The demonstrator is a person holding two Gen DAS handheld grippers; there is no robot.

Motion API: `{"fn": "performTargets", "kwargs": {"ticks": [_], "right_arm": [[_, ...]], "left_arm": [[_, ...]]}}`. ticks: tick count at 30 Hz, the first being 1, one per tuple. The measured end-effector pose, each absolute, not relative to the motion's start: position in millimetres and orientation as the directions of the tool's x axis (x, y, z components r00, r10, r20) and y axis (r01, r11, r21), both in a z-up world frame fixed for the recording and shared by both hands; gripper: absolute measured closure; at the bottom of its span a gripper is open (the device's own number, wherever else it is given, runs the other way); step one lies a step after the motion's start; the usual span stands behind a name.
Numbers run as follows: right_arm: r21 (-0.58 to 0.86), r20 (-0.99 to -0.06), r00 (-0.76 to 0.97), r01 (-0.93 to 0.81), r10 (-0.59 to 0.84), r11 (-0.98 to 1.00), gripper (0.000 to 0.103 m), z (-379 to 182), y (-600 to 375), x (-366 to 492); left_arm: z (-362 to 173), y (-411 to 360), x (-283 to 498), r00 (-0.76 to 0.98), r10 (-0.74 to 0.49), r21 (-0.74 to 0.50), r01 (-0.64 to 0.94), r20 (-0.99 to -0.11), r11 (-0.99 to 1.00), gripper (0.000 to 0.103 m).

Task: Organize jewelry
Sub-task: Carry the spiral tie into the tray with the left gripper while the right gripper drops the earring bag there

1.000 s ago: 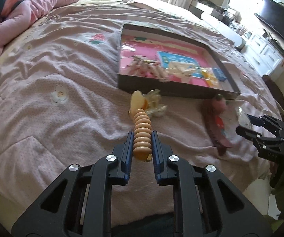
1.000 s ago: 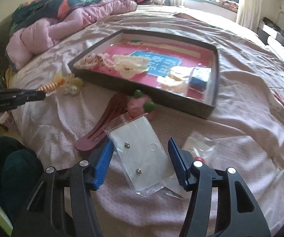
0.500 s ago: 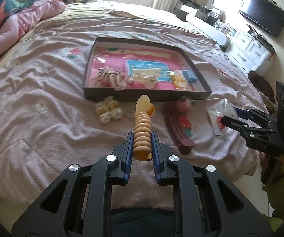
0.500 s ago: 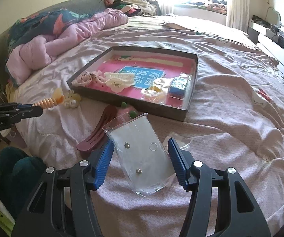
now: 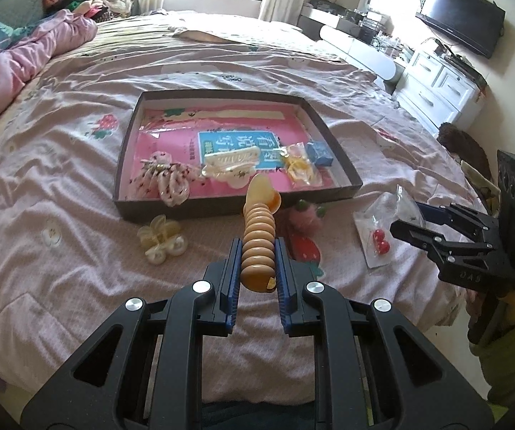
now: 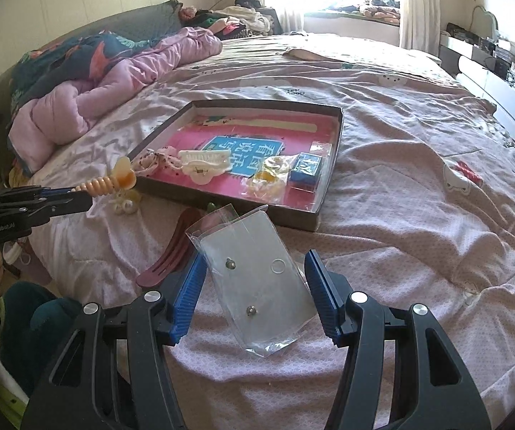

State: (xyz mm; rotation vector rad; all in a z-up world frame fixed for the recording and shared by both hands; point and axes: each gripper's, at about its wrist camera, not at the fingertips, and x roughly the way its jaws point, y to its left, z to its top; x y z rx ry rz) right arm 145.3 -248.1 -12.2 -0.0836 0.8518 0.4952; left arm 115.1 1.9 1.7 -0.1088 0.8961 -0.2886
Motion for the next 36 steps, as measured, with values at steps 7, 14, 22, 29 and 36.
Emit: {"fn": "performTargets", "kwargs": {"ticks": [7, 14, 22, 29, 36], "right_arm": [[0.130, -0.736, 0.556, -0.445, 0.387, 0.886, 0.049, -10.6, -248.1, 151.8], [0.137, -0.736, 0.559, -0.430, 0.382, 0.892, 0.048, -8.5, -248.5, 162.7], [0.147, -0.740, 0.553, -0.423, 0.384, 0.894, 0.048, -10.1, -243.8, 179.8], [0.140, -0.742, 0.549, -0.434, 0.385, 0.890, 0.048, -10.4, -232.1, 194.8], [0.142, -0.747, 0.536, -0.448, 0.393, 0.882, 0.048, -12.6, -213.8, 213.3]], "left_arm": [[8.6, -2.2, 132.0, 0.602, -0.291, -0.202, 0.212, -0.743, 0.956, 0.092], [14.4, -3.2, 150.3, 0.615, -0.291, -0.199, 0.216, -0.732, 0.956, 0.092], [14.7, 3.0, 170.7, 0.625, -0.282, -0.202, 0.197, -0.728, 0.959, 0.092], [9.0, 14.2, 191.0, 0.628, -0.258, -0.203, 0.160, -0.734, 0.966, 0.092], [2.7, 25.3, 207.2, 0.633, -0.228, -0.189, 0.129, -0.740, 0.973, 0.092]]}}
